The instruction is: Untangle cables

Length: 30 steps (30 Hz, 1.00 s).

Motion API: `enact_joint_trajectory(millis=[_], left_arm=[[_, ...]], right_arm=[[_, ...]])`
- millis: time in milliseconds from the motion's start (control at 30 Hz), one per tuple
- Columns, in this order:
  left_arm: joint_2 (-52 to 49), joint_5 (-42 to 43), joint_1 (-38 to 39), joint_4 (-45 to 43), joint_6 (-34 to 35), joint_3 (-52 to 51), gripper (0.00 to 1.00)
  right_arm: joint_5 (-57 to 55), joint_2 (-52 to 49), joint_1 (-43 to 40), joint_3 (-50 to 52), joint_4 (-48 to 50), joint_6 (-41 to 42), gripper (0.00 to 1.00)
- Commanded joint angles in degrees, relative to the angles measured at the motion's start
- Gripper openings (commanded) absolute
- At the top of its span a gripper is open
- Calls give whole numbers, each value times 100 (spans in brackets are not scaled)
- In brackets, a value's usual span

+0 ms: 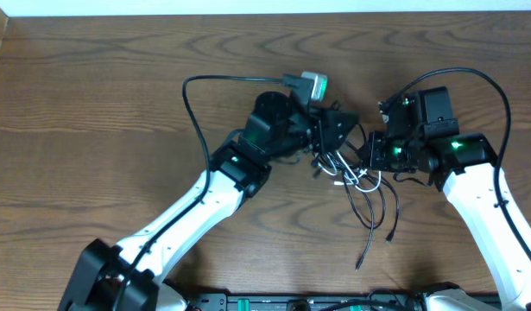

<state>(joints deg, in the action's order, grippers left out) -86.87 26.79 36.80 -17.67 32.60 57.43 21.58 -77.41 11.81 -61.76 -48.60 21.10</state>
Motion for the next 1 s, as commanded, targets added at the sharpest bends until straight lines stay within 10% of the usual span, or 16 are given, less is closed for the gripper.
enact_joint_trajectory(millis=[0, 133, 333, 467, 700, 833, 967], left_arm=[[-35, -614, -109, -793, 146, 79, 68], [-26, -455, -553, -988, 586, 79, 68], [-26, -391, -920, 1451, 68, 79, 69], [-26, -389, -1005, 2660, -280, 79, 69], [-26, -391, -1012, 3353, -553, 79, 68], [-26, -393, -1012, 3526, -704, 79, 65], [-26, -402, -1012, 3827, -713, 79, 64]], right_arm=[[-223, -20, 33, -37, -83, 120, 1], [-428, -20, 33, -37, -197, 116, 1], [-1005, -20, 35, -37, -214, -24, 1], [1296, -20, 35, -37, 662, -1147, 1], [1928, -20, 92, -37, 2229, -1045, 2], [1139, -20, 125, -37, 1982, -1043, 42], [-1528, -20, 125, -37, 1261, -651, 60]])
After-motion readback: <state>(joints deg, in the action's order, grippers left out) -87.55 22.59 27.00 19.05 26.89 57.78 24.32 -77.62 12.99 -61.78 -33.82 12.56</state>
